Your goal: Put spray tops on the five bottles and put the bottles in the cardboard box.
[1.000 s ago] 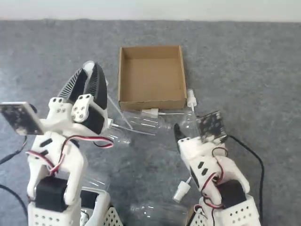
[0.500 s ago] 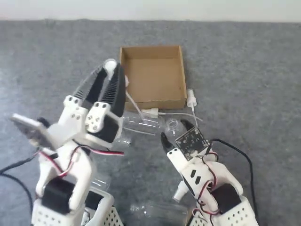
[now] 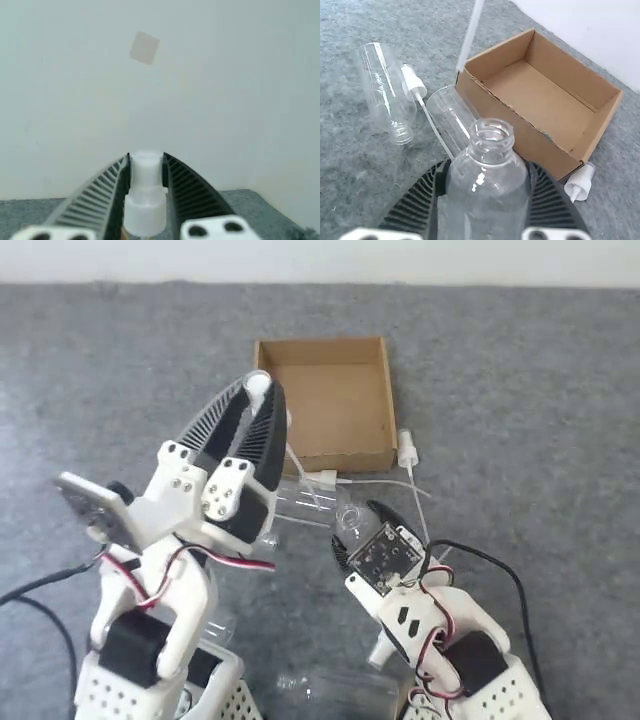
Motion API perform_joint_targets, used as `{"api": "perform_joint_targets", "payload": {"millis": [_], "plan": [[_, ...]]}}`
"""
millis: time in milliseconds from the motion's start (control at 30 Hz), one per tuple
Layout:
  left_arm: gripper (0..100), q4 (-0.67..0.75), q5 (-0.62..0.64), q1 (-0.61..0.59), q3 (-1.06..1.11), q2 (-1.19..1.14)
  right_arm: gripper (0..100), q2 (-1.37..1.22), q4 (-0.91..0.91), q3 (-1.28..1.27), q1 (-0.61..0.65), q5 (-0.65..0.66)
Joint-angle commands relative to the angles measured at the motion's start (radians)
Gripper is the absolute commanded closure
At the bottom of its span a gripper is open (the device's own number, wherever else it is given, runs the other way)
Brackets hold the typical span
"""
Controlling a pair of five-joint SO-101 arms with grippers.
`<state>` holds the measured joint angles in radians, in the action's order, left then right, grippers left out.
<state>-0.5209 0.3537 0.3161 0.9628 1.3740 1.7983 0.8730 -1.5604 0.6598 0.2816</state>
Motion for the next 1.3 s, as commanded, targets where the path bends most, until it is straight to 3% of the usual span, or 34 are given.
{"api": "perform_joint_targets", "payload": {"millis": [0,333,600,933,1067,1267], "plan": [[99,0.032,-0.006,0.063,0.03,0.014,96.4,0.018,-0.022,0.008,0.007,0.015],[99,0.069,-0.009,0.089,0.05,0.006,96.4,0.018,-0.019,0.009,0.018,0.015],[99,0.192,-0.009,0.087,0.151,0.008,96.4,0.018,-0.013,0.012,0.044,0.015],[99,0.124,-0.008,0.098,0.168,0.014,96.5,0.019,-0.015,0.014,0.028,0.015],[99,0.124,-0.012,0.144,0.206,0.014,96.5,0.019,-0.022,0.015,-0.013,0.014],[99,0.124,-0.118,0.261,0.255,0.011,96.8,0.019,-0.018,0.015,-0.016,0.014]]}}
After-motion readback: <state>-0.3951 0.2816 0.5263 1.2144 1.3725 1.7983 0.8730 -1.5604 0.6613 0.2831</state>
